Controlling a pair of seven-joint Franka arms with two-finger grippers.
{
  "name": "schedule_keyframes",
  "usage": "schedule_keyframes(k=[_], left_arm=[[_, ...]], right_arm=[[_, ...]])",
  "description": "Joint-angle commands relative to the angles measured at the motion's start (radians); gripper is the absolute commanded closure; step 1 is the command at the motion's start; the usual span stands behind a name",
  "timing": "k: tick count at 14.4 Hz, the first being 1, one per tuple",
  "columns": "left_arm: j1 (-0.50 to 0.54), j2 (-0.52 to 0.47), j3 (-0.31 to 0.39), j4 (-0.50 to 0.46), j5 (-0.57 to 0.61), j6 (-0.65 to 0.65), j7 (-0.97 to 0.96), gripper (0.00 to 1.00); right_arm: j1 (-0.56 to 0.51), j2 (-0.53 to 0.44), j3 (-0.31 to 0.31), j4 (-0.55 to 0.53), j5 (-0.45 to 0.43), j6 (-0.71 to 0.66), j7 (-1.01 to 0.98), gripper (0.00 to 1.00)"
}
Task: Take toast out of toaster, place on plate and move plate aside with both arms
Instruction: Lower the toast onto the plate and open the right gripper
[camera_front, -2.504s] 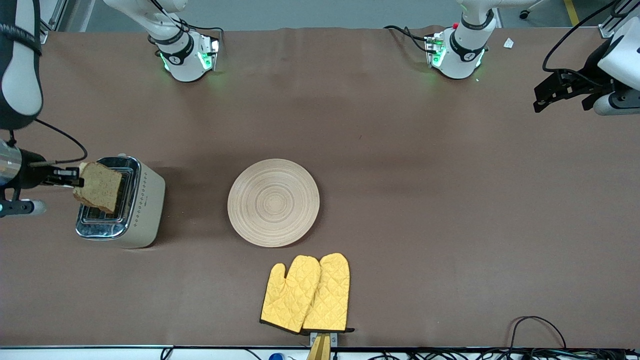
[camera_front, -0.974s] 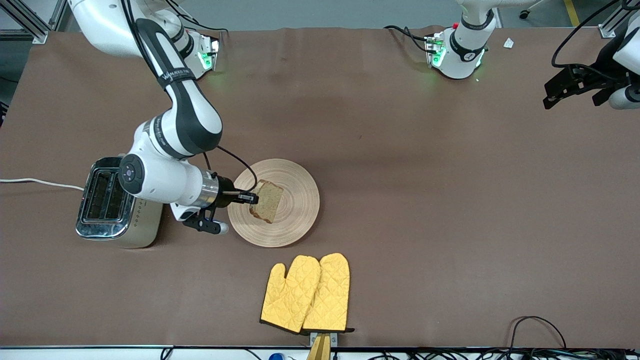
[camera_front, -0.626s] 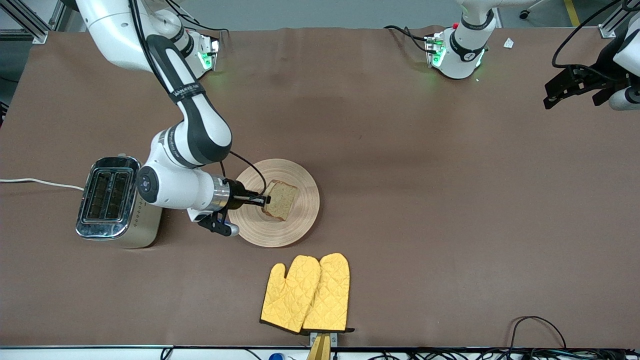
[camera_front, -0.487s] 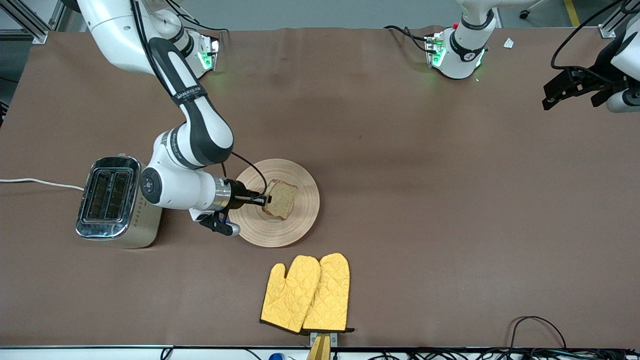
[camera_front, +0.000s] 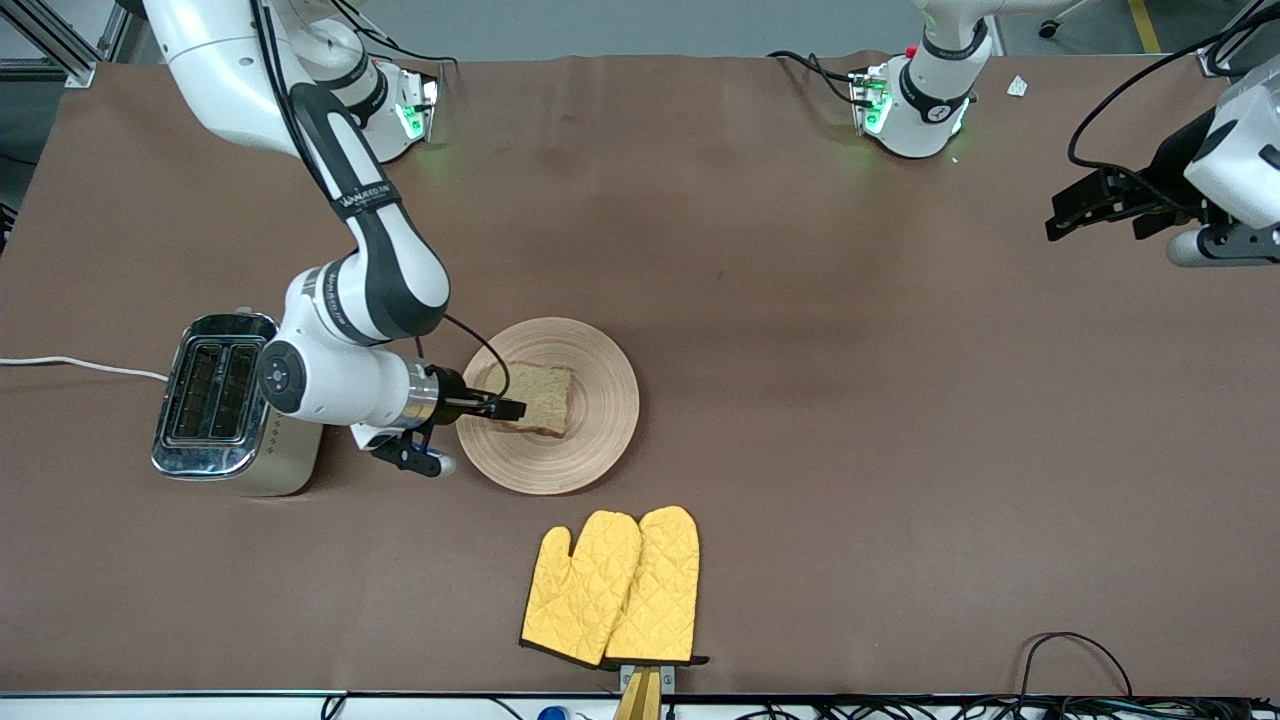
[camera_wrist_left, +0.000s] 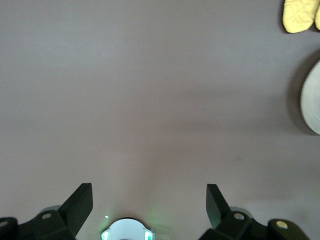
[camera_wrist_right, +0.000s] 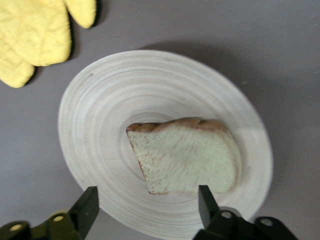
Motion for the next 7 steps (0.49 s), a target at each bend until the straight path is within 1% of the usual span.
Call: schedule_keyframes(k=[1, 3, 5, 7], left_arm=[[0.029, 0.061, -0.003, 0.013, -0.097, 0.000, 0.009, 0.00], [0.031, 0.103, -0.003, 0.013, -0.154, 0.025, 0.009, 0.00], [0.032, 0.146, -0.003, 0.013, -0.235, 0.043, 0.011, 0.00], [0.031, 0.192, -0.003, 0.013, -0.329, 0.043, 0.014, 0.00]], right_arm=[[-0.007, -0.078, -0.044, -0.028, -0.079, -0.072, -0.012, 0.00], [-0.033, -0.124, -0.060, -0.030, -0.177, -0.112, -0.023, 0.00], [-0.079, -0.191, -0.064, -0.036, -0.231, -0.156, -0.067, 0.00], [-0.149, -0.268, -0.064, -0.036, -0.247, -0.181, -0.148, 0.00]])
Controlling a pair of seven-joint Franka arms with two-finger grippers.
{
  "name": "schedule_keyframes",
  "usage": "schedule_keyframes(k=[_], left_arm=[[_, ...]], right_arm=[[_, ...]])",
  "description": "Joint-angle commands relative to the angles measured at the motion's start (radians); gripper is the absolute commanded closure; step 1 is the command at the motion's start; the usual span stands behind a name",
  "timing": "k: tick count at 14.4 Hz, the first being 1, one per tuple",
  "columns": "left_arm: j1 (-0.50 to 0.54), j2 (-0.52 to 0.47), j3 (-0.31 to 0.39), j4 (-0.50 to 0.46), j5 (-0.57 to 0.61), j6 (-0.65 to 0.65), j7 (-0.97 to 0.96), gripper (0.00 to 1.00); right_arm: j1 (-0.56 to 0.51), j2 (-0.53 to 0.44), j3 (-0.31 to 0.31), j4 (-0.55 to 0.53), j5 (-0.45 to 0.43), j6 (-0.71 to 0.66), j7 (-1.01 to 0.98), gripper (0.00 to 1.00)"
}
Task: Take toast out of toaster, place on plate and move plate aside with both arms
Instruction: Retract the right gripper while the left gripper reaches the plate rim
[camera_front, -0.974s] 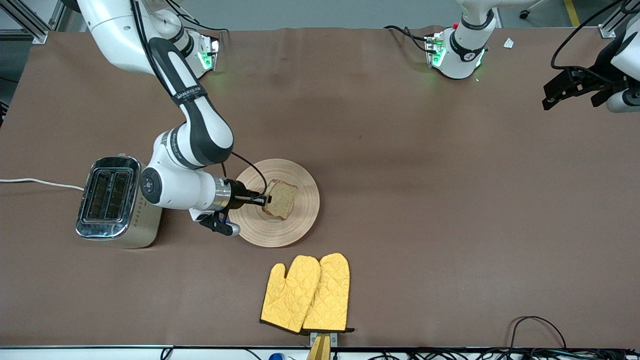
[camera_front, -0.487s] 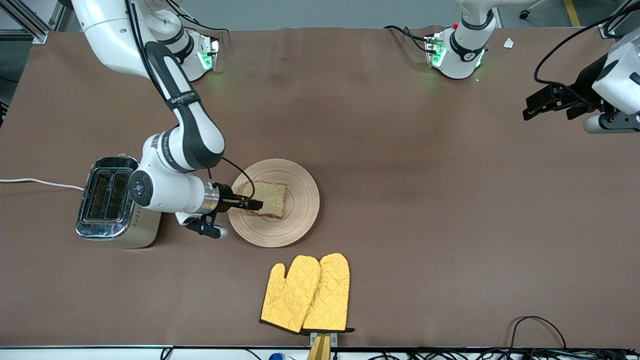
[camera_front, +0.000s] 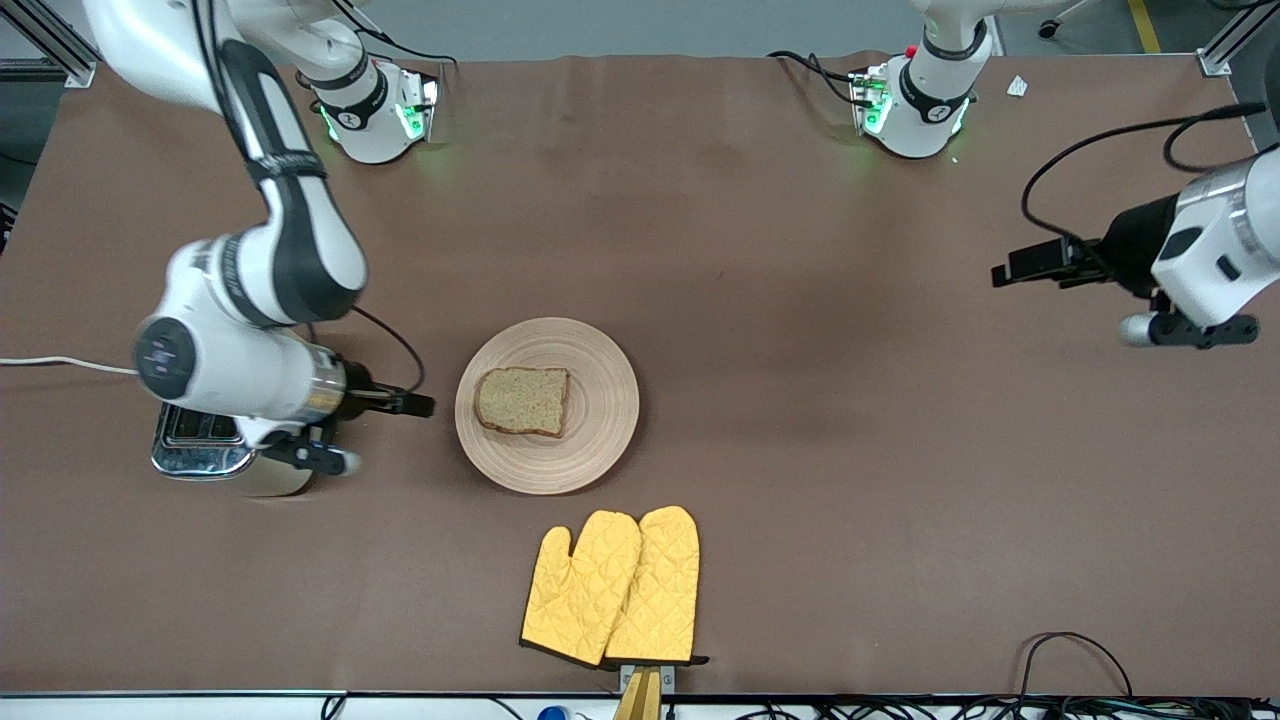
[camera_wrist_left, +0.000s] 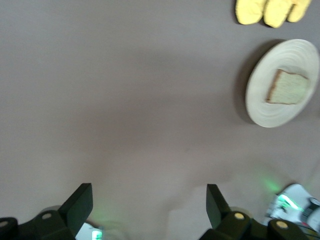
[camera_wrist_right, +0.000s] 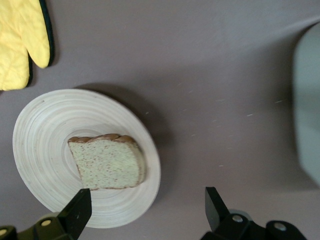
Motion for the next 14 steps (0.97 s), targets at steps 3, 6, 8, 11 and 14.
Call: schedule_keyframes(k=[3, 6, 8, 11, 14], left_arm=[[0.001, 0.123, -0.004, 0.011, -0.158, 0.032, 0.099, 0.00], [-0.017, 0.202, -0.013, -0.012, -0.229, 0.128, 0.192, 0.00], [-0.037, 0.238, -0.048, -0.049, -0.259, 0.240, 0.223, 0.00], [-0.043, 0.346, -0.131, -0.050, -0.311, 0.367, 0.312, 0.03], [-0.049, 0.457, -0.191, -0.052, -0.388, 0.482, 0.432, 0.06]], right_arm=[[-0.142, -0.194, 0.012, -0.041, -0.074, -0.062, -0.173, 0.00], [-0.185, -0.271, 0.012, -0.041, -0.150, -0.078, -0.272, 0.00], [-0.191, -0.319, 0.012, -0.039, -0.218, -0.102, -0.313, 0.00], [-0.185, -0.377, 0.016, -0.041, -0.311, -0.130, -0.313, 0.00], [-0.193, -0.432, 0.015, -0.047, -0.316, -0.165, -0.309, 0.00]])
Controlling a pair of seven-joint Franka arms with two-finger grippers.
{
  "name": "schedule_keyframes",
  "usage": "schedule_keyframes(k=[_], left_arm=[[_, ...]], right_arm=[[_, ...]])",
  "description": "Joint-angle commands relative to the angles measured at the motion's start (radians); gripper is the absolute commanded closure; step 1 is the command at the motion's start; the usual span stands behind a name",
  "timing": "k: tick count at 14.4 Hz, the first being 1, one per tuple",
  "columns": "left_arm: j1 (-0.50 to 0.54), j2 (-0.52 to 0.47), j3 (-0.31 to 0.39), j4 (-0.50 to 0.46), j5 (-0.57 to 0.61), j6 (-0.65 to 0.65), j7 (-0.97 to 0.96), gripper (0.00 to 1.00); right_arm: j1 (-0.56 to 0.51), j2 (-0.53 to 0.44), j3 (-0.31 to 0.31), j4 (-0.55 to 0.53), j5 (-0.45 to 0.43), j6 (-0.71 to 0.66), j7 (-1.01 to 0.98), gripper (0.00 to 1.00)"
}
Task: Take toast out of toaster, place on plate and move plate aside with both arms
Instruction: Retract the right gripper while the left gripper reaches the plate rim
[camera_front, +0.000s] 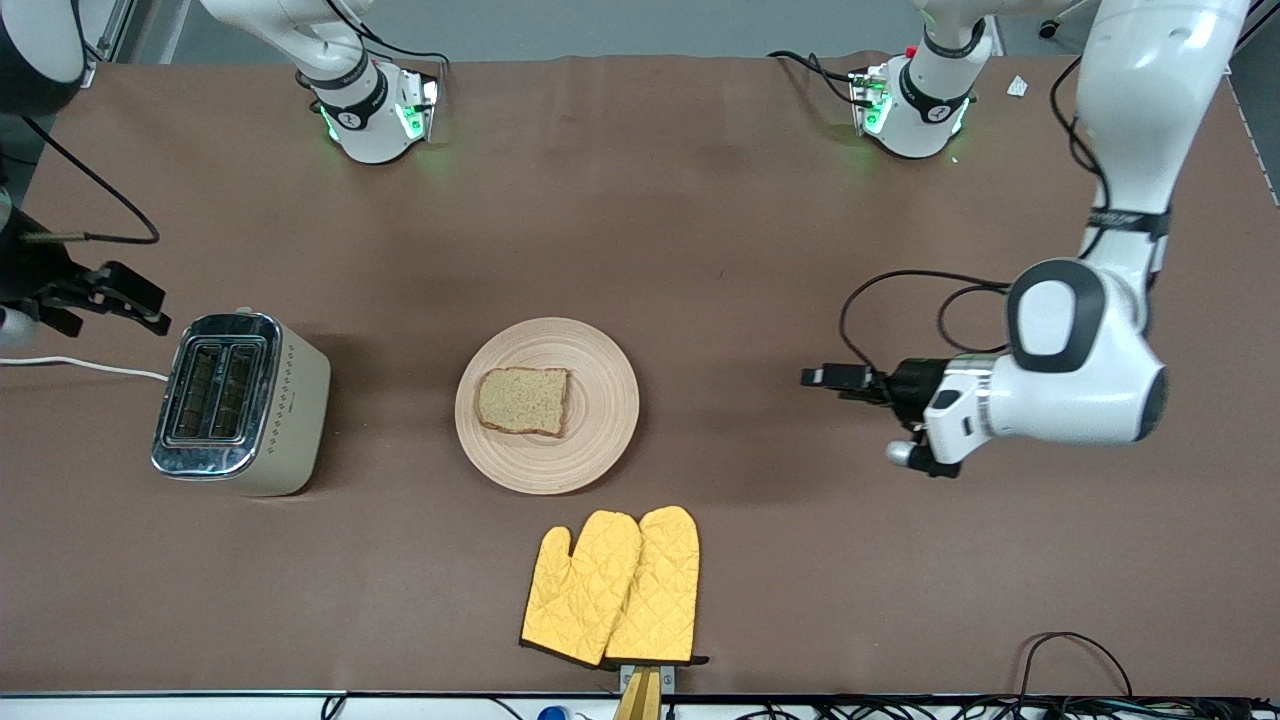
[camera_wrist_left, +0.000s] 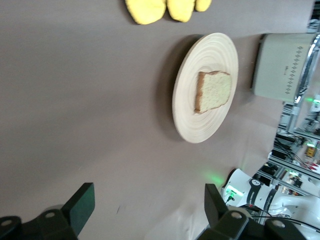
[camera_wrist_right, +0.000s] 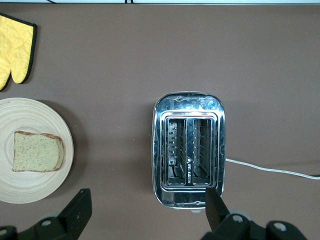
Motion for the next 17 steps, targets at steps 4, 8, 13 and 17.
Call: schedule_keyframes(k=[4, 8, 13, 17], left_arm=[[-0.042, 0.183, -0.088, 0.013, -0.167, 0.215, 0.182, 0.24], [-0.160, 0.261, -0.088, 0.050, -0.273, 0.388, 0.193, 0.37], [-0.246, 0.365, -0.090, 0.157, -0.306, 0.516, 0.191, 0.45], [-0.292, 0.437, -0.088, 0.242, -0.306, 0.558, 0.193, 0.52]], right_arm=[[-0.025, -0.151, 0.009, -0.144, -0.012, 0.013, -0.007, 0.00], [-0.030, -0.144, 0.009, -0.094, -0.012, -0.001, -0.005, 0.00], [-0.030, -0.135, 0.010, -0.063, -0.012, -0.039, 0.001, 0.00], [-0.025, -0.135, 0.014, -0.057, -0.014, -0.046, -0.002, 0.00]])
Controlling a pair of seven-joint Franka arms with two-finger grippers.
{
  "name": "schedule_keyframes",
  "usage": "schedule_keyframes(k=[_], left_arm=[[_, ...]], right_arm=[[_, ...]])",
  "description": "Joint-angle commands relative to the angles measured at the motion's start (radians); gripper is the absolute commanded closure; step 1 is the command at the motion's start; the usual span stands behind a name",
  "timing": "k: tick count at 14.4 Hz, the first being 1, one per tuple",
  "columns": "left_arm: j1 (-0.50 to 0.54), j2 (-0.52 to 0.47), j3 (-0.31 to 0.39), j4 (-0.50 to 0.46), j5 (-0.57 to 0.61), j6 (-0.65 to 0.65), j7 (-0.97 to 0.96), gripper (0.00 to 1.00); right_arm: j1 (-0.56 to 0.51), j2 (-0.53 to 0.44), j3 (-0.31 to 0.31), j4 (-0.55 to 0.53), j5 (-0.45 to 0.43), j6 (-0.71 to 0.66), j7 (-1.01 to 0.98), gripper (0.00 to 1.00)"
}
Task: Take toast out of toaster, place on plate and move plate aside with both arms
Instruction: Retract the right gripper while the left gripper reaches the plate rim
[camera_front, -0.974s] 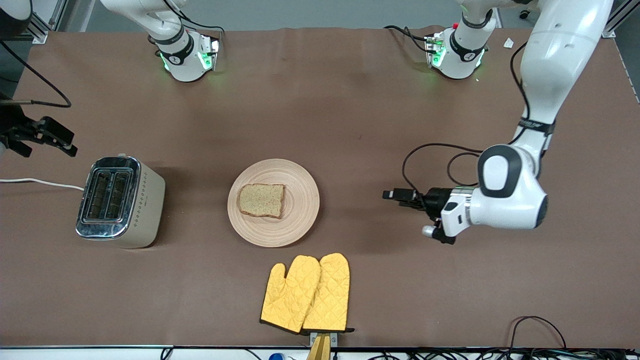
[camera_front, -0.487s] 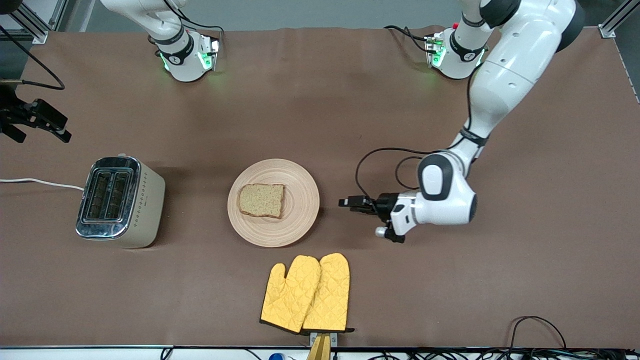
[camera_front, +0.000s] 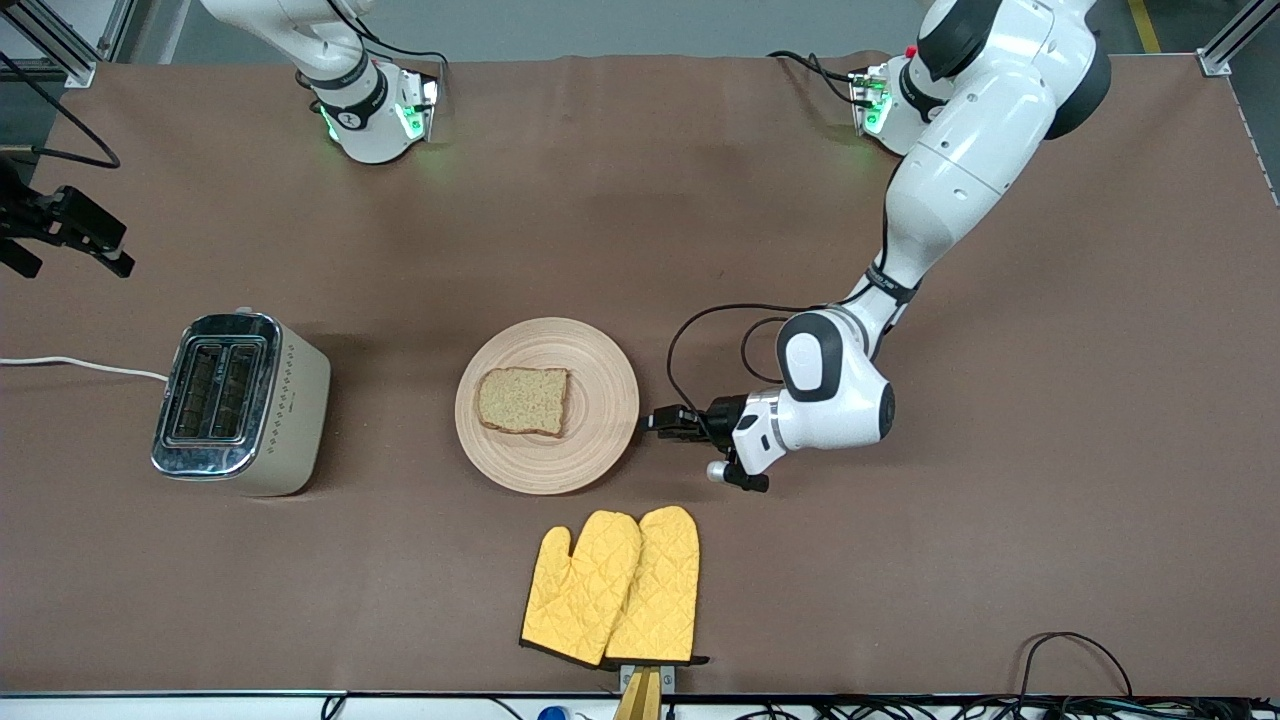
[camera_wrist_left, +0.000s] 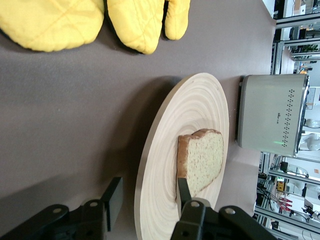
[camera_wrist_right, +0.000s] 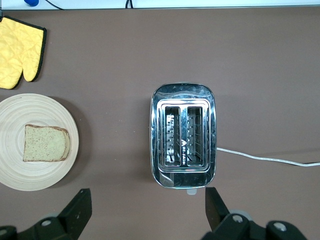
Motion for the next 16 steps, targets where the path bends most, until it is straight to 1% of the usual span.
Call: schedule_keyframes(k=[1, 3, 6, 7, 8, 10, 11, 13, 15, 16], left_arm=[[-0.032, 0.052, 0.001, 0.071, -0.020, 0.029, 0.010, 0.53], [-0.036, 0.060, 0.001, 0.070, -0.020, 0.029, 0.010, 0.55], [-0.053, 0.078, 0.001, 0.068, -0.020, 0.029, 0.021, 0.58], [-0.053, 0.080, 0.001, 0.068, -0.020, 0.029, 0.030, 0.59], [-0.053, 0.086, 0.001, 0.068, -0.020, 0.031, 0.032, 0.60], [-0.065, 0.089, 0.001, 0.067, -0.020, 0.031, 0.032, 0.67], [-0.068, 0.089, 0.001, 0.065, -0.020, 0.029, 0.032, 0.73], [-0.068, 0.090, 0.001, 0.064, -0.020, 0.031, 0.032, 0.89], [-0.073, 0.089, 0.001, 0.064, -0.022, 0.031, 0.030, 0.99], [-0.076, 0.083, 0.001, 0.064, -0.020, 0.031, 0.024, 1.00]], right_arm=[[-0.017, -0.009, 0.014, 0.006, -0.012, -0.027, -0.002, 0.00], [-0.022, 0.026, 0.014, 0.059, -0.011, -0.061, -0.004, 0.00], [-0.025, 0.121, 0.012, 0.199, -0.011, -0.157, -0.007, 0.00], [-0.026, 0.129, 0.011, 0.210, -0.011, -0.161, -0.007, 0.00], [-0.031, 0.129, 0.009, 0.198, -0.009, -0.158, -0.008, 0.00], [-0.040, 0.127, 0.009, 0.182, -0.009, -0.148, -0.010, 0.00], [-0.049, 0.127, 0.011, 0.159, -0.008, -0.130, -0.010, 0.00], [-0.060, 0.104, 0.009, 0.092, -0.006, -0.063, -0.011, 0.00], [-0.066, 0.098, 0.009, 0.089, -0.004, -0.061, -0.011, 0.00], [-0.066, 0.097, 0.009, 0.089, -0.003, -0.062, -0.011, 0.00]])
